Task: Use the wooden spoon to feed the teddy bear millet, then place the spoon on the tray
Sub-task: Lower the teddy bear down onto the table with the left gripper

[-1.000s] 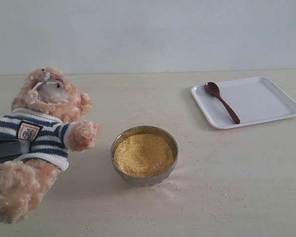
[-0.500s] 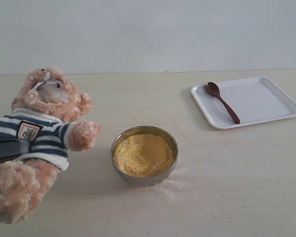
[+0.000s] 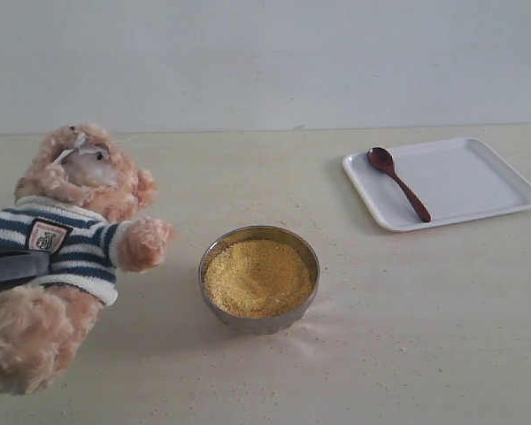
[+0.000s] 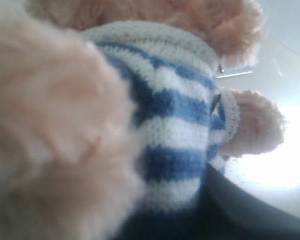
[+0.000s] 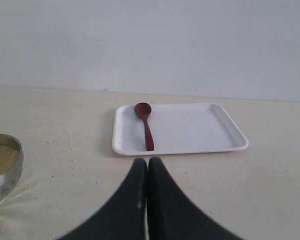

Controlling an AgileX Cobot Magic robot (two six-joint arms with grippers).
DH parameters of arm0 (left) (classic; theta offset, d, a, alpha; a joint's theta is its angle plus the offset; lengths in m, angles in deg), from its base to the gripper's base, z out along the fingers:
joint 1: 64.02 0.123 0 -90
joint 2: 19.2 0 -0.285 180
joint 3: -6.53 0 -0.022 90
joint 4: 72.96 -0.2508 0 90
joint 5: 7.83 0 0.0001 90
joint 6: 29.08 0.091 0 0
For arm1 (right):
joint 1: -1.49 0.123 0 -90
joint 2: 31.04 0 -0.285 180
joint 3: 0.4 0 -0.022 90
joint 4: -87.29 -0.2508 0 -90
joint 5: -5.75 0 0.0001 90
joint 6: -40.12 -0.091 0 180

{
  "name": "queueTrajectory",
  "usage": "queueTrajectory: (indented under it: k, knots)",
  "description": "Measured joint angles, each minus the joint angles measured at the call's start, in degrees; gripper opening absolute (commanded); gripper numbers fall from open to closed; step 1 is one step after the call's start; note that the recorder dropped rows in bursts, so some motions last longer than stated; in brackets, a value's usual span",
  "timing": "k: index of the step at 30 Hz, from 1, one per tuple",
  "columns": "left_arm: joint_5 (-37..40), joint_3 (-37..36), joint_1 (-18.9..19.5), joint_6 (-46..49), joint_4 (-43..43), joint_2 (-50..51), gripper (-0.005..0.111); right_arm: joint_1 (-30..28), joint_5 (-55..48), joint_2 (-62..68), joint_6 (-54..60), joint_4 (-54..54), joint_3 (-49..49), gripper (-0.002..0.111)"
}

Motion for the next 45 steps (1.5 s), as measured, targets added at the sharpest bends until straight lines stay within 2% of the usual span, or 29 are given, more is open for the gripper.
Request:
queueTrajectory:
  k: [6, 12, 14, 17, 19, 23, 27, 35, 41, 45]
  knots:
    - [-8.3, 0.0, 0.0, -2.1, -2.5, 0.0, 0.005, 0.0, 0.0, 0.0, 0.0, 0.0, 0.0, 0.001]
    - [-9.8, 0.0, 0.0, -2.2, -2.6, 0.5, 0.006, 0.0, 0.0, 0.0, 0.0, 0.0, 0.0, 0.001]
    - [-9.9, 0.1, 0.0, -1.6, -2.3, 2.0, 0.013, 0.0, 0.0, 0.0, 0.0, 0.0, 0.0, 0.001]
    - [-10.0, 0.1, 0.0, 0.8, -0.1, 4.9, 0.032, 0.0, 0.0, 0.0, 0.0, 0.0, 0.0, 0.001]
    - [-10.0, 0.1, 0.0, 2.9, 1.9, 7.1, 0.04, 0.0, 0.0, 0.0, 0.0, 0.0, 0.0, 0.001]
    - [-9.2, 0.1, 0.0, 7.3, 6.1, 11.4, 0.038, 0.0, 0.0, 0.0, 0.0, 0.0, 0.0, 0.001]
    - [-7.7, 0.2, 0.0, 11.3, 9.0, 14.4, 0.028, 0.0, 0.0, 0.0, 0.0, 0.0, 0.0, 0.001]
    - [-6.6, 0.2, 0.0, 16.9, 10.9, 19.1, 0.028, 0.0, 0.0, 0.0, 0.0, 0.0, 0.0, 0.001]
    - [-6.2, 1.5, 0.0, 18.1, 11.0, 21.6, 0.044, 0.0, 0.0, 0.0, 0.0, 0.0, 0.0, 0.001]
    - [-6.1, 2.3, 0.0, 18.2, 11.0, 23.6, 0.045, 0.0, 0.0, 0.0, 0.0, 0.0, 0.0, 0.001]
